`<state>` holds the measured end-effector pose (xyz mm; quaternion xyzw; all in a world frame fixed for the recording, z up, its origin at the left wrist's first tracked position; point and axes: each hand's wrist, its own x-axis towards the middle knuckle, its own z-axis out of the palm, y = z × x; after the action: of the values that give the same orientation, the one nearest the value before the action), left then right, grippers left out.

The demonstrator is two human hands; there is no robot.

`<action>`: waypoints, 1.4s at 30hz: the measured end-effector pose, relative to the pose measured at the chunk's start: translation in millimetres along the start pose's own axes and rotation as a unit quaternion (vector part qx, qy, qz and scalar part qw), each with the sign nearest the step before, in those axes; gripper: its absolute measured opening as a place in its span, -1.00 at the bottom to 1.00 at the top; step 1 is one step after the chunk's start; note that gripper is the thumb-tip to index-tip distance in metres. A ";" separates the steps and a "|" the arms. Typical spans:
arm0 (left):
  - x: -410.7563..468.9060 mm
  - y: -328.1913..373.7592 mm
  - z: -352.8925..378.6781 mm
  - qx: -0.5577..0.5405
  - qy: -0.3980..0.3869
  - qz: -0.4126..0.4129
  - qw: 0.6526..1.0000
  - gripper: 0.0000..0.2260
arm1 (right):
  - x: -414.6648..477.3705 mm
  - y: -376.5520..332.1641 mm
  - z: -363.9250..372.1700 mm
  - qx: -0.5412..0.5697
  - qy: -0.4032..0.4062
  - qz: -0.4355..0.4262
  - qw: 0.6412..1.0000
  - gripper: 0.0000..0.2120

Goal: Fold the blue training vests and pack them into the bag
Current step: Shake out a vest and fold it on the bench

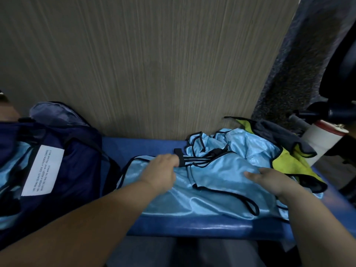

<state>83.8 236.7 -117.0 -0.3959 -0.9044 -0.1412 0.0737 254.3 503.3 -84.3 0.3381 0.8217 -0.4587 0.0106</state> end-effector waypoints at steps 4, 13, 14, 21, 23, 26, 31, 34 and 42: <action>-20.1 6.4 19.3 0.011 -0.189 0.010 0.982 -0.43 | 1.1 -2.6 0.3 0.024 0.008 -0.016 1.000 -0.77; -25.8 34.1 22.4 -0.037 -0.259 0.038 0.964 -0.28 | -26.0 -23.5 -23.8 0.265 0.058 -0.008 0.962 -0.83; -24.1 36.6 21.5 -0.097 -0.247 0.025 0.964 -0.31 | -28.8 -25.1 -25.9 0.288 0.061 -0.006 0.956 -0.80; -7.7 29.3 0.0 -0.529 -0.102 -0.214 0.815 -0.67 | -39.8 -61.9 -1.0 0.290 0.046 -0.059 0.954 -0.73; -3.8 20.9 -3.2 -0.560 -0.079 -0.259 0.783 -0.60 | -36.9 -78.8 25.4 0.212 0.050 -0.089 0.972 -0.63; -6.0 9.8 -8.9 -0.591 -0.036 -0.290 0.752 -0.53 | -36.1 -100.3 73.9 0.129 0.020 -0.123 0.984 -0.52; -8.1 -2.1 -14.0 -0.599 0.019 -0.303 0.741 -0.55 | -35.8 -116.6 142.9 -0.048 -0.077 -0.187 0.978 -0.37; -6.0 -12.6 -16.0 -0.485 0.013 -0.272 0.831 -0.54 | -35.8 -115.1 162.5 -0.122 -0.180 -0.199 0.956 -0.30; -25.4 -11.1 2.9 -0.023 -0.111 -0.046 0.992 -0.53 | -12.5 -78.6 139.4 -0.370 0.014 -0.249 0.895 -0.57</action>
<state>92.7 212.8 -128.2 -0.3688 -0.9207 -0.1200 -0.0430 178.7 362.8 -102.3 0.1006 0.9893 -0.1048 0.0093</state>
